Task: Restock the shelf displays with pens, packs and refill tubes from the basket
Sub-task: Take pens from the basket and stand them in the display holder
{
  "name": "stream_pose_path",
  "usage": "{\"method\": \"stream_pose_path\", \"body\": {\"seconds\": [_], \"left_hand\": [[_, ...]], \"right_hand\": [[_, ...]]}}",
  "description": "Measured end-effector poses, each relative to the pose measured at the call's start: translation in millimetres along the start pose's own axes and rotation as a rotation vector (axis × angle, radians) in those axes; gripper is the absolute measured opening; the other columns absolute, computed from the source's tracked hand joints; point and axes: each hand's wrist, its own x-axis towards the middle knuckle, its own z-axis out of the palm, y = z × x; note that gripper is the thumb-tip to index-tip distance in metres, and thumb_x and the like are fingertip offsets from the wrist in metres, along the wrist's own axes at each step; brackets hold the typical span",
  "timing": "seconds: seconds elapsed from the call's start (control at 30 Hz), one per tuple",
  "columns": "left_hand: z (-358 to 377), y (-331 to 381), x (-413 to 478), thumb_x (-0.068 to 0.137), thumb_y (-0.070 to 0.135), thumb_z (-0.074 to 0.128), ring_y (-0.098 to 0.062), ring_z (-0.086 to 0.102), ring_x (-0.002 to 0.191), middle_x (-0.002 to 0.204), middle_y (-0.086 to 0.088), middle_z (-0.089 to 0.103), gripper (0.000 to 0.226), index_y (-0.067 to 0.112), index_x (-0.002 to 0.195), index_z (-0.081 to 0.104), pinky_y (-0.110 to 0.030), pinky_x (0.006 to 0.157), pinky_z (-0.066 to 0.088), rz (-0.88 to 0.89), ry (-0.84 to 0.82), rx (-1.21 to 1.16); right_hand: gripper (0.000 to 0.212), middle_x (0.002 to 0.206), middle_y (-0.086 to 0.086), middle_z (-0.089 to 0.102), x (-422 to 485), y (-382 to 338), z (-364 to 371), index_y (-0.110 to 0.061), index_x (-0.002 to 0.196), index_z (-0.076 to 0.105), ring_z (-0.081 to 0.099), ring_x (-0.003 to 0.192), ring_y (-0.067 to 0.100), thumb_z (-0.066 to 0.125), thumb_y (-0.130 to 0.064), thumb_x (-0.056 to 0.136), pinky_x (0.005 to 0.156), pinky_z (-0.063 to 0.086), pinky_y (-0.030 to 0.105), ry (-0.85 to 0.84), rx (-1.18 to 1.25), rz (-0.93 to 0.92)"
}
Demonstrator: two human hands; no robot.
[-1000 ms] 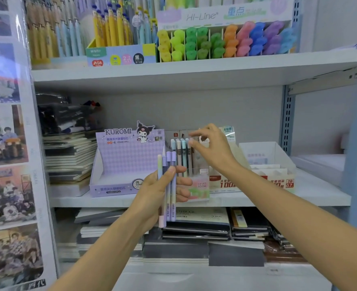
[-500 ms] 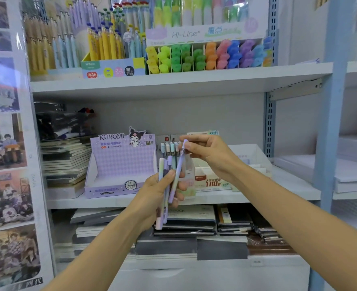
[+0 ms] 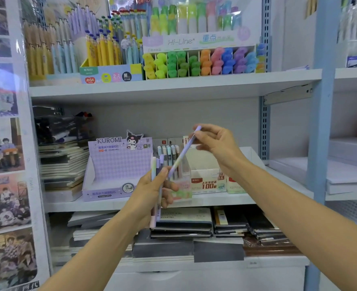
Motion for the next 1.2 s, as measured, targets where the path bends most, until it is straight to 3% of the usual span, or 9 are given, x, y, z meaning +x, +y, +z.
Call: {"method": "stream_pose_path", "body": {"seconds": [0.17, 0.3, 0.4, 0.5, 0.6, 0.67, 0.87, 1.03, 1.2], "left_hand": [[-9, -3, 12, 0.104, 0.025, 0.04, -0.007, 0.026, 0.038, 0.054, 0.005, 0.035, 0.023, 0.013, 0.113, 0.058, -0.018, 0.034, 0.023, -0.055, -0.004, -0.06], [-12, -6, 19, 0.099, 0.011, 0.035, -0.009, 0.025, 0.041, 0.058, 0.003, 0.035, 0.019, 0.008, 0.105, 0.054, -0.019, 0.036, 0.021, -0.038, 0.03, -0.108], [-15, -10, 21, 0.101, 0.012, 0.038, -0.011, 0.036, 0.044, 0.062, -0.001, 0.045, 0.022, 0.003, 0.102, 0.058, -0.019, 0.038, 0.03, 0.0, 0.028, -0.145], [-21, -15, 23, 0.102, 0.018, 0.043, -0.017, 0.057, 0.057, 0.065, -0.005, 0.058, 0.027, 0.003, 0.103, 0.065, -0.023, 0.05, 0.049, 0.021, 0.033, -0.131], [-28, -19, 23, 0.1, 0.028, 0.047, -0.022, 0.065, 0.067, 0.067, -0.007, 0.062, 0.029, 0.01, 0.106, 0.069, -0.032, 0.068, 0.058, 0.023, -0.015, -0.116], [-30, -21, 23, 0.098, 0.032, 0.048, -0.02, 0.062, 0.061, 0.066, -0.005, 0.059, 0.03, 0.015, 0.11, 0.07, -0.031, 0.064, 0.056, 0.018, -0.059, -0.115], [-28, -29, 28, 0.097, 0.036, 0.047, -0.01, 0.032, 0.047, 0.059, 0.003, 0.033, 0.035, 0.017, 0.12, 0.064, -0.021, 0.045, 0.036, 0.013, -0.122, -0.155], [-25, -29, 27, 0.096, 0.035, 0.048, -0.009, 0.03, 0.045, 0.058, 0.004, 0.036, 0.036, 0.007, 0.114, 0.061, -0.02, 0.042, 0.034, 0.001, -0.13, -0.205], [-21, -24, 22, 0.097, 0.034, 0.047, -0.01, 0.032, 0.045, 0.059, 0.002, 0.039, 0.033, 0.006, 0.104, 0.064, -0.02, 0.042, 0.034, 0.004, -0.144, -0.16]], "right_hand": [[0.017, 0.099, 0.008, 0.071, 18, 3, -5, -0.01, 0.112, 0.062, 0.069, 0.09, 0.014, 0.056, -0.009, 0.096, 0.071, 0.054, 0.018, 0.176, -0.222, -0.152], [0.017, 0.099, 0.009, 0.071, 28, 25, -2, -0.009, 0.111, 0.063, 0.068, 0.092, 0.016, 0.056, -0.008, 0.096, 0.074, 0.054, 0.019, 0.168, -0.382, -0.16], [0.017, 0.098, 0.006, 0.07, 33, 45, 4, -0.006, 0.11, 0.064, 0.067, 0.092, 0.015, 0.056, -0.009, 0.096, 0.079, 0.054, 0.022, 0.114, -0.479, -0.144], [0.02, 0.1, 0.006, 0.07, 36, 58, 9, -0.004, 0.113, 0.065, 0.067, 0.094, 0.015, 0.057, -0.01, 0.095, 0.088, 0.054, 0.025, 0.078, -0.542, -0.143], [0.022, 0.1, 0.004, 0.07, 39, 63, 11, -0.006, 0.115, 0.065, 0.065, 0.089, 0.007, 0.057, -0.011, 0.095, 0.08, 0.051, 0.013, 0.021, -0.615, -0.164], [0.021, 0.097, 0.001, 0.07, 42, 61, 9, -0.006, 0.115, 0.064, 0.064, 0.082, 0.001, 0.056, -0.01, 0.096, 0.076, 0.05, 0.009, -0.024, -0.647, -0.161], [0.021, 0.095, 0.004, 0.072, 45, 64, 12, -0.012, 0.114, 0.06, 0.068, 0.088, 0.008, 0.059, -0.008, 0.094, 0.085, 0.052, 0.019, -0.061, -0.618, -0.136], [0.015, 0.1, 0.002, 0.065, 46, 75, 15, -0.013, 0.104, 0.066, 0.06, 0.091, 0.014, 0.065, -0.013, 0.09, 0.085, 0.05, 0.027, 0.026, -0.734, -0.197], [0.027, 0.113, 0.002, 0.051, 40, 76, 16, -0.017, 0.118, 0.066, 0.049, 0.098, 0.012, 0.062, -0.026, 0.092, 0.088, 0.039, 0.022, 0.016, -0.879, -0.149]]}}
